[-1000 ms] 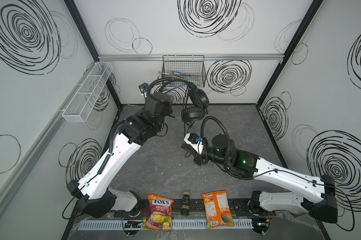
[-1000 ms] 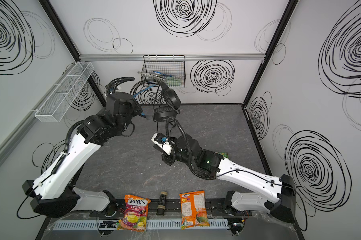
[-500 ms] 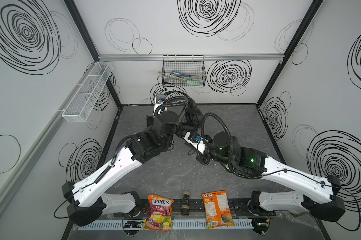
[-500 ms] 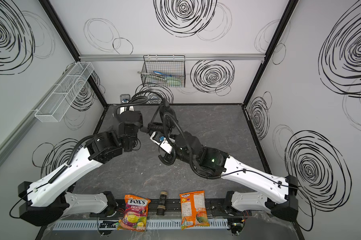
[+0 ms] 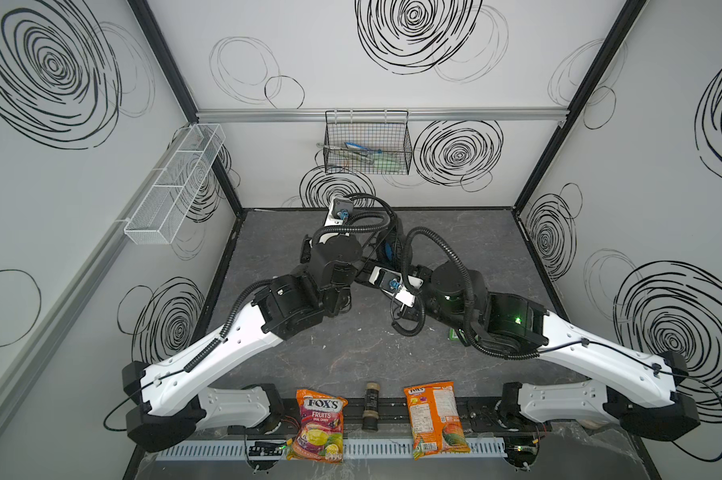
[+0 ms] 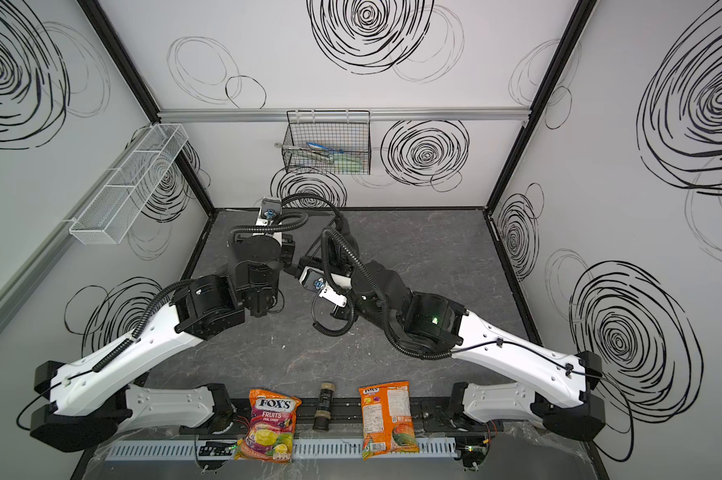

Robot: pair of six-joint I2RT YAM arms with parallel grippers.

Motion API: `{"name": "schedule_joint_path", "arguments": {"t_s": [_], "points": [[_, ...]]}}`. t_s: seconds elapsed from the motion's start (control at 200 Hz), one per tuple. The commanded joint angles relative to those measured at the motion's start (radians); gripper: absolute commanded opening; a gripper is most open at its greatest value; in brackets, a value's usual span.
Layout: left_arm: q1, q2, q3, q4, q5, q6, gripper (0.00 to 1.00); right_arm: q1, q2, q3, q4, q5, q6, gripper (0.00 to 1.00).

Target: Wrap the headphones

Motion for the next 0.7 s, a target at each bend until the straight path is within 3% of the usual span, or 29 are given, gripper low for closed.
{"name": "schedule_joint_path", "arguments": {"t_s": [0.0, 0.325, 0.46, 0.57, 0.695], "points": [[-0.005, -0.026, 0.010, -0.064, 0.020, 0.006, 0.00, 0.001, -0.014, 0.051, 0.011, 0.163, -0.081, 0.10], [-0.010, -0.040, -0.033, -0.133, 0.056, -0.021, 0.00, 0.064, -0.025, -0.059, 0.135, 0.384, -0.284, 0.11], [-0.005, -0.048, -0.035, -0.182, 0.105, -0.092, 0.00, 0.078, -0.045, -0.068, 0.179, 0.393, -0.281, 0.13], [0.023, -0.061, -0.036, -0.210, 0.201, -0.151, 0.00, 0.091, -0.052, -0.072, 0.205, 0.406, -0.296, 0.14], [0.094, -0.109, -0.084, -0.180, 0.425, -0.188, 0.00, 0.118, -0.051, -0.074, 0.206, 0.409, -0.337, 0.14]]}}
